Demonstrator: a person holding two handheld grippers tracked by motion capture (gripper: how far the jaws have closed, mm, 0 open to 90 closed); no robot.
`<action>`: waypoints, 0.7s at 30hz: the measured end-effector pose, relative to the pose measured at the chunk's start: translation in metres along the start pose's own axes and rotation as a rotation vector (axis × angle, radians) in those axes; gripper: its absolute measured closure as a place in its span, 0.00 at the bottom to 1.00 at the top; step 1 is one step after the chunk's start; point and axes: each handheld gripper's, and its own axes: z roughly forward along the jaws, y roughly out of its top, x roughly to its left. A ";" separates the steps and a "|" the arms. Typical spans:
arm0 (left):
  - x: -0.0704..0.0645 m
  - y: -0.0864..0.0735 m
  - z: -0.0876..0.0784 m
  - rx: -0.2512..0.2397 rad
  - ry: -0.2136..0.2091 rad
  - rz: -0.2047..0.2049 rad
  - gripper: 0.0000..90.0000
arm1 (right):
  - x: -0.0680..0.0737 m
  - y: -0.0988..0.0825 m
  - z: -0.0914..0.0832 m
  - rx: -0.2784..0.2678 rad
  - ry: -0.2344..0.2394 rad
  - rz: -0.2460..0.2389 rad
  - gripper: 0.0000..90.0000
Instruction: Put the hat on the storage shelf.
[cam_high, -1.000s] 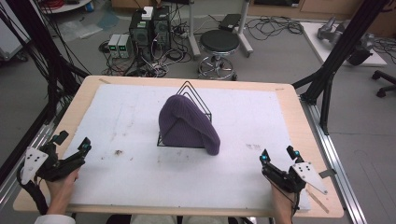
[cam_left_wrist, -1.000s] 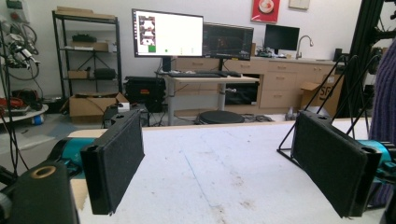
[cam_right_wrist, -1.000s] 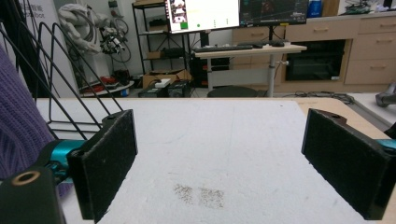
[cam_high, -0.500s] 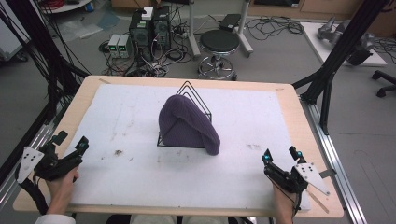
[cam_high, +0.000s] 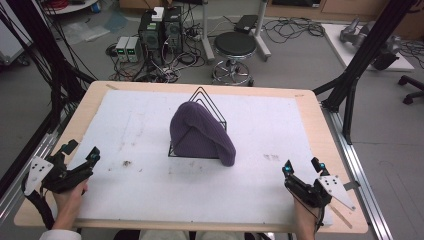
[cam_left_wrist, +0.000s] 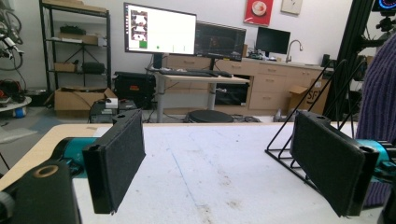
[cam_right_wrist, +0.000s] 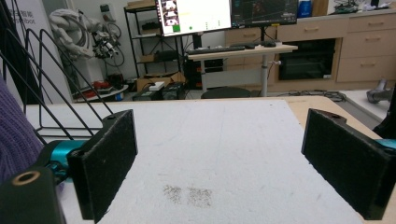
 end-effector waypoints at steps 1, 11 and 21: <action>0.000 0.000 0.000 -0.002 0.001 -0.003 0.20 | 0.000 0.000 0.000 0.001 -0.001 0.002 0.11; 0.000 -0.001 0.002 0.009 -0.009 -0.007 0.20 | -0.001 0.000 0.000 0.012 0.000 0.005 0.11; 0.000 0.002 0.002 0.034 -0.003 -0.002 0.19 | -0.001 -0.001 0.001 0.020 0.001 -0.006 0.11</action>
